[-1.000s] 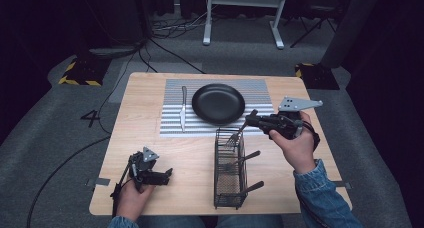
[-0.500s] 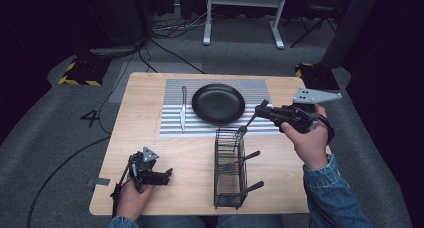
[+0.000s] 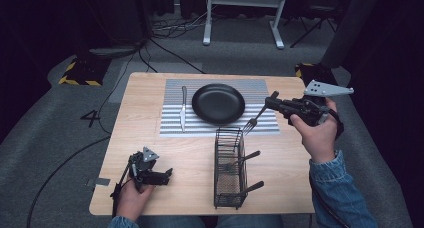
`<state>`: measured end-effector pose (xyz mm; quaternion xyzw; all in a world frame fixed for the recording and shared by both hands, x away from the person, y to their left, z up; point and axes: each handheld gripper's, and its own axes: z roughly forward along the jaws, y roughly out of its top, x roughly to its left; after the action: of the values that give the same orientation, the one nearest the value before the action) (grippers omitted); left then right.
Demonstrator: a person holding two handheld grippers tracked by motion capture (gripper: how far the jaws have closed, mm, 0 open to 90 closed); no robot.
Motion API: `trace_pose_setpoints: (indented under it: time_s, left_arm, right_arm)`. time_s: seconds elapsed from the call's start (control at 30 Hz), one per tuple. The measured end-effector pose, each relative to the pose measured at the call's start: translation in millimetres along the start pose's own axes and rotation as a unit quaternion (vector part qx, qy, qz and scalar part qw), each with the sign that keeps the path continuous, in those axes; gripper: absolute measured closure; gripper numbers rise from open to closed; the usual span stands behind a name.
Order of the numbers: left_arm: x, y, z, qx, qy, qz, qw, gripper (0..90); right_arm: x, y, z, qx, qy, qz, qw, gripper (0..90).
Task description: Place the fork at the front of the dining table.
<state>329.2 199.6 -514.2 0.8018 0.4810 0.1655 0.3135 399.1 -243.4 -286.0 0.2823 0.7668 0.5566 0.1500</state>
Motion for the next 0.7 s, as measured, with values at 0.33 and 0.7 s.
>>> trace_pose_setpoints:
  time_s: [0.33, 0.7]
  left_arm:
    - [0.0, 0.0, 0.0, 0.0, 0.0, 0.0, 1.0, 0.4]
    - [-0.1, -0.1, 0.0, 0.0, 0.0, 0.0, 1.0, 0.4]
  right_arm:
    - [-22.8, -5.2, 6.8, 0.01, -0.035, 0.008, 0.9993, 87.2]
    - [-47.6, -17.8, 21.2, 0.024, -0.059, 0.023, 0.9977, 87.1]
